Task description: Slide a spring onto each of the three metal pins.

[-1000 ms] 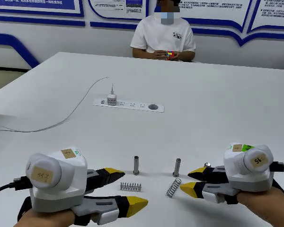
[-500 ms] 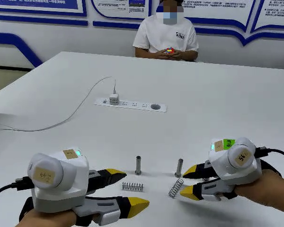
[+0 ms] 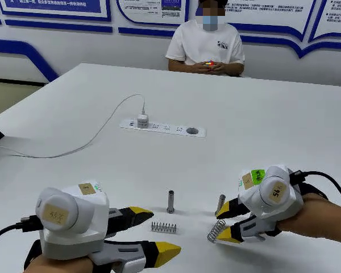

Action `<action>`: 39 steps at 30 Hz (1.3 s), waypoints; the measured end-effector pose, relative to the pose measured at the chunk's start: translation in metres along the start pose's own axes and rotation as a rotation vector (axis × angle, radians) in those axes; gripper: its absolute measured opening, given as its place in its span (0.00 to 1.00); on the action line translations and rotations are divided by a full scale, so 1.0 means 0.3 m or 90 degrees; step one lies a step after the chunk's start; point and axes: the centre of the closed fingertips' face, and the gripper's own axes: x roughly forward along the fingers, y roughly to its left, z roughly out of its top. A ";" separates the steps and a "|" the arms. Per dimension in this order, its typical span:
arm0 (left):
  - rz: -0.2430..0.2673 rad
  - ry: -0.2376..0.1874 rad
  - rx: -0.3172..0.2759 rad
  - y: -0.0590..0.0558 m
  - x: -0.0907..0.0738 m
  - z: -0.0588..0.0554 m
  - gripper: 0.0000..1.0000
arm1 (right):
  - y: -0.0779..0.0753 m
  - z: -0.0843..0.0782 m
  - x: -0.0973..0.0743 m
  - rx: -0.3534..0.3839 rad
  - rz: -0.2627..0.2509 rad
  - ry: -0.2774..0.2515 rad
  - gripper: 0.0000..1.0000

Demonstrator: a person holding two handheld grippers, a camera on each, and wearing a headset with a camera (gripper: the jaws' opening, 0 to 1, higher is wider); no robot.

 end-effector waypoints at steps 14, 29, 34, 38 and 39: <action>0.004 -0.001 -0.006 -0.002 -0.007 -0.005 0.53 | -0.008 -0.017 0.036 0.002 0.044 0.042 0.21; 0.002 0.000 -0.010 -0.005 0.001 -0.014 0.53 | 0.023 -0.037 0.039 0.057 0.063 0.075 0.19; -0.002 0.000 -0.009 -0.011 0.007 -0.012 0.53 | 0.046 -0.040 0.036 0.051 0.074 0.085 0.19; -0.005 0.002 -0.008 -0.016 0.008 -0.015 0.53 | 0.060 -0.049 0.029 0.036 0.084 0.096 0.19; -0.006 0.003 -0.007 -0.017 0.009 -0.015 0.52 | 0.062 -0.053 0.027 0.031 0.085 0.101 0.19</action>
